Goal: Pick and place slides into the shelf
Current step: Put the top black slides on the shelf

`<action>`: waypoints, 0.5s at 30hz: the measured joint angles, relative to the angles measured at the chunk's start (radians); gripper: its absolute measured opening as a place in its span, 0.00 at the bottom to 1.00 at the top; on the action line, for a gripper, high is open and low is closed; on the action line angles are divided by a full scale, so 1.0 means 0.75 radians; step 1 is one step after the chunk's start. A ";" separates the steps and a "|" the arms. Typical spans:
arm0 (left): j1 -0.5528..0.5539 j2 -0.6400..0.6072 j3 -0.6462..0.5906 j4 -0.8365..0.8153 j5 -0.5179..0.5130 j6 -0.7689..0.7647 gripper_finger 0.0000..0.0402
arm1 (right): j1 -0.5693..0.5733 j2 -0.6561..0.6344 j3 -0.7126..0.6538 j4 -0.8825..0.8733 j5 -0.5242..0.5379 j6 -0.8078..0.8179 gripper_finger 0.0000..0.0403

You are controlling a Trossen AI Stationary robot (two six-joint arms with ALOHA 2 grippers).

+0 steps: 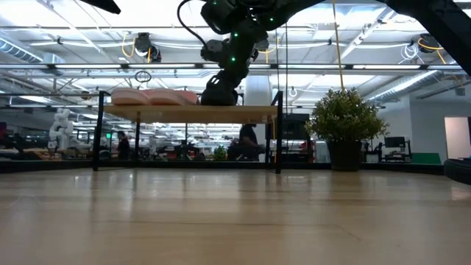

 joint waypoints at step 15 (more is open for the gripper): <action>0.000 0.000 0.000 0.000 0.067 -0.004 0.44 | -0.001 0.002 -0.002 0.031 -0.004 0.001 0.12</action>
